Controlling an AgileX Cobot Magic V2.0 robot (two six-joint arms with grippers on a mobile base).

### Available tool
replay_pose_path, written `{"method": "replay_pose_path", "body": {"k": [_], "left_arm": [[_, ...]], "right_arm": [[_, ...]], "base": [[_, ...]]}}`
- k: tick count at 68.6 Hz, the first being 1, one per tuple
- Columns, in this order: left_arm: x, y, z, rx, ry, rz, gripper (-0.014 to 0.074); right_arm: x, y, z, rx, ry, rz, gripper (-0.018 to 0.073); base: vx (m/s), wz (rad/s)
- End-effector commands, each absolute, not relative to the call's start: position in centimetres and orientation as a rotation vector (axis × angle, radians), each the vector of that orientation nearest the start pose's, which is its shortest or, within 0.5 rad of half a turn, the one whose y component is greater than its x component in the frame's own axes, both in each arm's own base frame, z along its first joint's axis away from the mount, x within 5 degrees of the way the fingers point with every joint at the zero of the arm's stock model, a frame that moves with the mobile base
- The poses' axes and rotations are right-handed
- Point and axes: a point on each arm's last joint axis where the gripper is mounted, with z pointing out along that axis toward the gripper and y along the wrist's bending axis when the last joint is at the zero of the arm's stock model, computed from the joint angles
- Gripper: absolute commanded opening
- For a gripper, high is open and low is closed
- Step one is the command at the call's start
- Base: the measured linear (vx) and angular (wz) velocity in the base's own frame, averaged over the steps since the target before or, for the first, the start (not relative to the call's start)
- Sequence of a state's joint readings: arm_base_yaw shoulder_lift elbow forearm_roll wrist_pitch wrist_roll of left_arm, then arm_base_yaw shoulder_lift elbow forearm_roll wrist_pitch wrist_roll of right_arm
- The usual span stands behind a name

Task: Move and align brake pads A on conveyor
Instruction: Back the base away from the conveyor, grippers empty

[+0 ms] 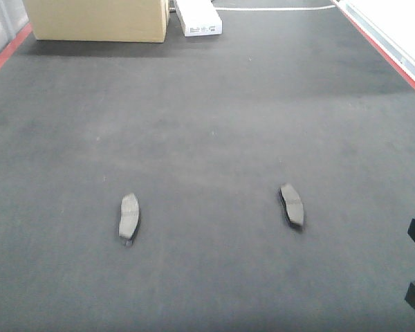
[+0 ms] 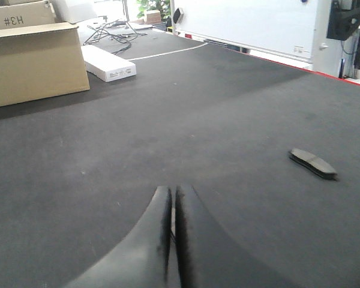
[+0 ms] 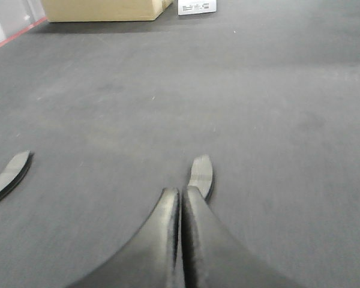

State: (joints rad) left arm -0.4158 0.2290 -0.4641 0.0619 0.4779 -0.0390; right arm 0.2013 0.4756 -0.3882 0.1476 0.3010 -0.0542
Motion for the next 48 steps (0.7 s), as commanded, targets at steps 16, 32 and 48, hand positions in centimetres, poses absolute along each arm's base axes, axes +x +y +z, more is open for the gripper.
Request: {"method": "replay_pose_path", "body": {"k": [16,32,48], "left_arm": [[5.22,-2.07,32.39,0.333,1.618,-0.291,-0.0006],[5.22,-2.07,32.39,0.333,1.618,-0.291,-0.0006],[5.22,-2.07,32.39,0.333,1.618,-0.291,-0.0006]], "right_arm": [[10.34,2.40,29.69,-0.133,1.776,0.229,-0.0010],[10.34,2.40,29.69,-0.133,1.776,0.229,-0.0010],[10.34,2.40,29.69,-0.133,1.776,0.229,-0.0010]], "base": [[-0.28,0.04],[-0.26,0.08],[-0.28,-0.03]]}}
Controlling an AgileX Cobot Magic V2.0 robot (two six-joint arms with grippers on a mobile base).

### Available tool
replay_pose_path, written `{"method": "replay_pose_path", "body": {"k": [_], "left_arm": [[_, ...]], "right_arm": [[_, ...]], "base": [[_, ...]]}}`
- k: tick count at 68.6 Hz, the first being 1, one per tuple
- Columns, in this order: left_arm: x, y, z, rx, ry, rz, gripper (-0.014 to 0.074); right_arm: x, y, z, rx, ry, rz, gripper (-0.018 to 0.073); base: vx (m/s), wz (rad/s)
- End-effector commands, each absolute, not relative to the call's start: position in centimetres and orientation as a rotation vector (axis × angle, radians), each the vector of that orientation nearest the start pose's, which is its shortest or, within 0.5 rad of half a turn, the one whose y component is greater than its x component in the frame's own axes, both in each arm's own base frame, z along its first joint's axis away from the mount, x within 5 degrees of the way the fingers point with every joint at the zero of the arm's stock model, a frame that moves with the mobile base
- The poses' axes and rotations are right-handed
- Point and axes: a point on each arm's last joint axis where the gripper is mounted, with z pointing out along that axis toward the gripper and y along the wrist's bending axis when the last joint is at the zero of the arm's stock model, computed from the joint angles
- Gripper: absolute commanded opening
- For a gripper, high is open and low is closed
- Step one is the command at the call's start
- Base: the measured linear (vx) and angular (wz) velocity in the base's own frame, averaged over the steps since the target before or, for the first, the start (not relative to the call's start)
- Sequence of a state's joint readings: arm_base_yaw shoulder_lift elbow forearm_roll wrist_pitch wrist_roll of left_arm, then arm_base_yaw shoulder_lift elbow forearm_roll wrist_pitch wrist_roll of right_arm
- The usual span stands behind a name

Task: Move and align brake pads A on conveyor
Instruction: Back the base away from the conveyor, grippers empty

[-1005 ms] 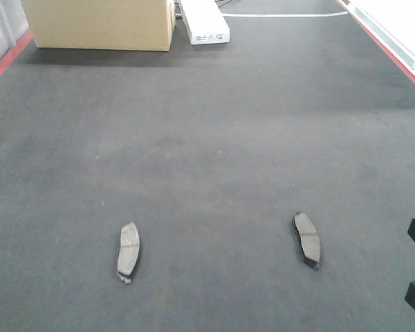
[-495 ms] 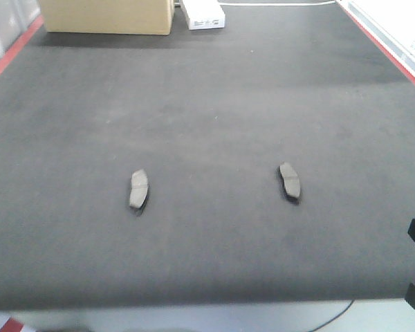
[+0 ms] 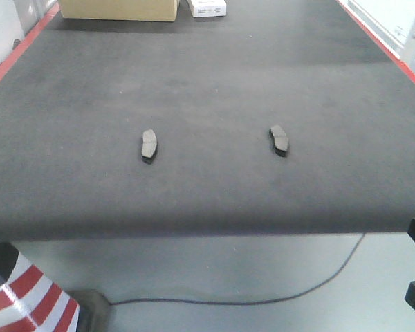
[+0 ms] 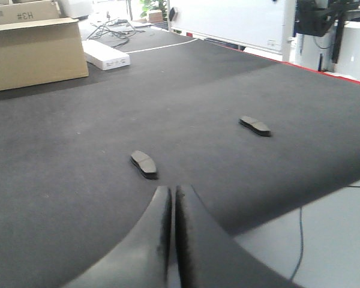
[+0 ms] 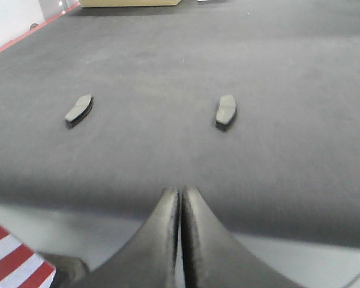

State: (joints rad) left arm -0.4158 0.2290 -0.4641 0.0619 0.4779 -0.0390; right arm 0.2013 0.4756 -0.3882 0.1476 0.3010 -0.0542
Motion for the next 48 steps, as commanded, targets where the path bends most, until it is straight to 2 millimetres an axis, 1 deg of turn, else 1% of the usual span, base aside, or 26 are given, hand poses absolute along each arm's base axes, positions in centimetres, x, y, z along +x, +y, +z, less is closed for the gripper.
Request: {"method": "replay_pose_path", "body": {"k": [1,25,48], "left_arm": [[5.22,-2.07,32.39,0.333,1.618,-0.291,-0.0006],[5.22,-2.07,32.39,0.333,1.618,-0.291,-0.0006],[5.22,-2.07,32.39,0.333,1.618,-0.291,-0.0006]], "right_arm": [[10.34,2.40,29.69,-0.133,1.776,0.229,-0.0010],[10.34,2.40,29.68,-0.133,1.777,0.229,-0.0010],[10.34,2.40,29.68,-0.133,1.777,0.229,-0.0010]], "base": [[-0.30,-0.10],[-0.27,-0.08],[-0.14,0.03]]}}
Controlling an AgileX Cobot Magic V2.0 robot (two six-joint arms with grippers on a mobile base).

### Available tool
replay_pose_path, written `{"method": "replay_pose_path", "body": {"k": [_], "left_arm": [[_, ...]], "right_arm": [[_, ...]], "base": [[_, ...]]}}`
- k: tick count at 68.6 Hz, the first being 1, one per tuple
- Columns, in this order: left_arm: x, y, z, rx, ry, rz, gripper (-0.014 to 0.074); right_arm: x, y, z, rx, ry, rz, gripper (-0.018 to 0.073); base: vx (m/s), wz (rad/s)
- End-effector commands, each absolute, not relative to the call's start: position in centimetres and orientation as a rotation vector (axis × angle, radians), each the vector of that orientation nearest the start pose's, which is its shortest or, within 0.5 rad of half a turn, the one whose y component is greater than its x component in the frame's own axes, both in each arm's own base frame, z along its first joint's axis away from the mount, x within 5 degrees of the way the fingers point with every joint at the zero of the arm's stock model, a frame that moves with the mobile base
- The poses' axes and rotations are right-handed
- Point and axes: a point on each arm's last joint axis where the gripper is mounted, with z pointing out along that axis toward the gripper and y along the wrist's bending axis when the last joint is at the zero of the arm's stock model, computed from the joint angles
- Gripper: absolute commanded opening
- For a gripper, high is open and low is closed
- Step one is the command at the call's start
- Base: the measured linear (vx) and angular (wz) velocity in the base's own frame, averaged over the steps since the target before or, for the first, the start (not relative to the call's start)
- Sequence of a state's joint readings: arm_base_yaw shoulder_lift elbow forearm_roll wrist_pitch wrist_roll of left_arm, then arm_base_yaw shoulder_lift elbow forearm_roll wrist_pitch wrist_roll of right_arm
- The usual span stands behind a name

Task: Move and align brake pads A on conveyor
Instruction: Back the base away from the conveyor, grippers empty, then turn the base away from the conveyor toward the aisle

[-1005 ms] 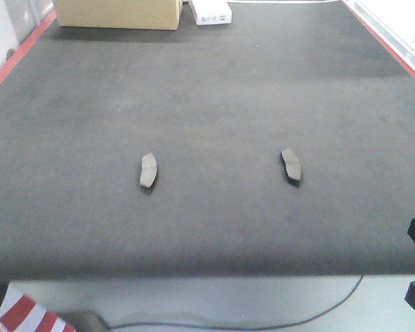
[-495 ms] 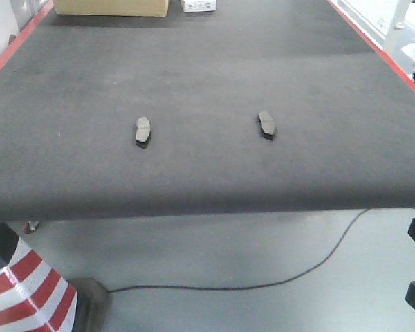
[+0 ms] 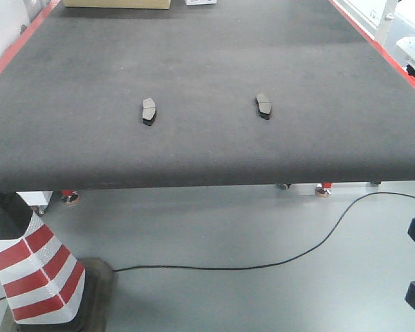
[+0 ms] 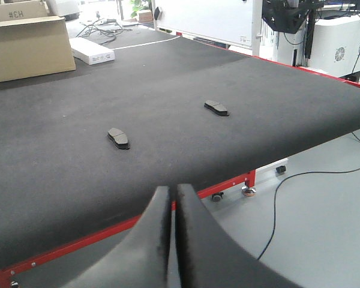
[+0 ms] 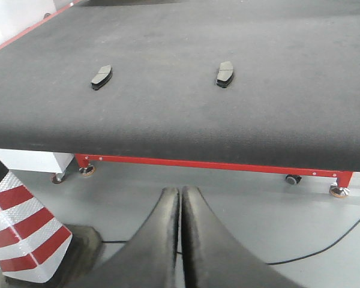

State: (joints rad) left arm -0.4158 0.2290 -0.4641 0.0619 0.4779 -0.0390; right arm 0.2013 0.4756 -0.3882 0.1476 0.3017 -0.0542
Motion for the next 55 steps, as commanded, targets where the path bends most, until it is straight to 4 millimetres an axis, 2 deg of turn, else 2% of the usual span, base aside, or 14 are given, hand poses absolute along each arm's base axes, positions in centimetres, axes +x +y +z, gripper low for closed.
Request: {"method": "replay_pose_path", "body": {"k": [1,55], "left_arm": [[5.22,-2.07,32.39,0.333,1.618,-0.291,-0.0006],[5.22,-2.07,32.38,0.334,1.619,-0.291,-0.0006]], "right_arm": [[10.34,2.40,29.68,-0.133,1.777,0.229,-0.0010],[10.34,2.40,29.69,-0.133,1.776,0.229,-0.0010]], "base": [[-0.07,0.03],[-0.01,-0.07]]}}
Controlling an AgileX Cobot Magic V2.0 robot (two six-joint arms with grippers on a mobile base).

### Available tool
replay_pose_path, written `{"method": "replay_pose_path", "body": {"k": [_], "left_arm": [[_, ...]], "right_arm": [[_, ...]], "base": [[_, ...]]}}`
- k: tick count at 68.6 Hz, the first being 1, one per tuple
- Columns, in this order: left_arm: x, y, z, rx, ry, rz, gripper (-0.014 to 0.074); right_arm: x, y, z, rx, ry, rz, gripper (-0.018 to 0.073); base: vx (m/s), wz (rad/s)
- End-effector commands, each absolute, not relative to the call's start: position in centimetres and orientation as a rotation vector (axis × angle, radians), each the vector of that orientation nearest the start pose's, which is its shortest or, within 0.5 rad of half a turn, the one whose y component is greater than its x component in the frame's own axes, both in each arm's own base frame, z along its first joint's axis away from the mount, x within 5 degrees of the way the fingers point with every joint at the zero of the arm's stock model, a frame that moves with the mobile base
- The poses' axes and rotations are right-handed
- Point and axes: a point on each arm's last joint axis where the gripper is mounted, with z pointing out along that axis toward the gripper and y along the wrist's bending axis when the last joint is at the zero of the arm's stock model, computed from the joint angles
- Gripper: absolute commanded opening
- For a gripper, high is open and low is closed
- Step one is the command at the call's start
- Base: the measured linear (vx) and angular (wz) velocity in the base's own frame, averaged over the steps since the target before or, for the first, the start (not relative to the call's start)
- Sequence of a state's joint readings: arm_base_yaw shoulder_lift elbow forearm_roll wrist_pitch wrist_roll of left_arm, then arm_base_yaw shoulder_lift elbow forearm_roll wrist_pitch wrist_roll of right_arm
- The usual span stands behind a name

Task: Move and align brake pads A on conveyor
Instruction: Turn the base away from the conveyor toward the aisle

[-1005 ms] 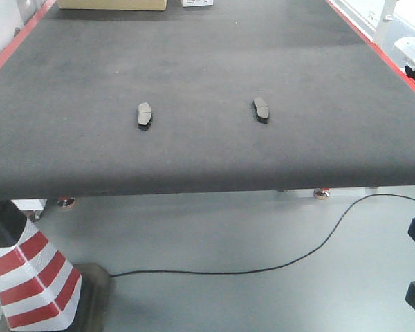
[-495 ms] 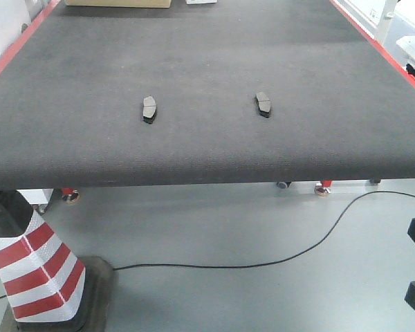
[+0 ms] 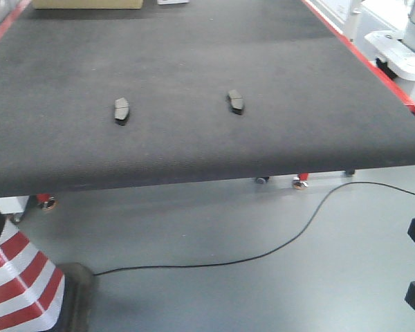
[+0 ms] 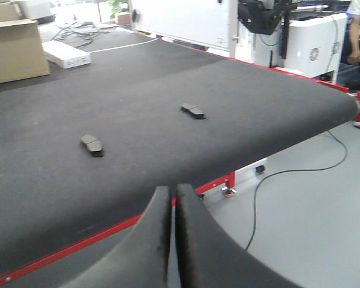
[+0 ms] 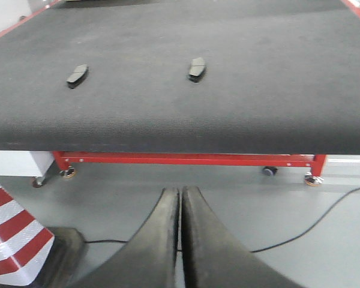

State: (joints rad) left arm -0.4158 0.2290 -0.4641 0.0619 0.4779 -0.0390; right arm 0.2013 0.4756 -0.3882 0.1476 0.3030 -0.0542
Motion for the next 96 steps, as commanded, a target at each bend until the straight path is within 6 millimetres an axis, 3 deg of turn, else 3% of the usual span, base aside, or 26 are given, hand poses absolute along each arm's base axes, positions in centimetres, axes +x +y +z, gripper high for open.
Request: {"method": "replay_pose_path", "body": {"k": [1,25,96], "left_arm": [[5.22,-2.07,32.38,0.334,1.619,-0.291,-0.0006],[5.22,-2.07,32.38,0.334,1.619,-0.291,-0.0006],[5.20,-2.07,32.39,0.333,1.618,-0.291,-0.0006]], "right_arm": [[10.34,2.40,29.69,-0.133,1.776,0.229,-0.0010],[10.34,2.40,29.69,-0.133,1.776,0.229,-0.0010],[10.34,2.40,29.69,-0.133,1.776,0.229,-0.0010]], "base": [[-0.01,-0.21],[-0.02,-0.44],[0.08,-0.86]]}}
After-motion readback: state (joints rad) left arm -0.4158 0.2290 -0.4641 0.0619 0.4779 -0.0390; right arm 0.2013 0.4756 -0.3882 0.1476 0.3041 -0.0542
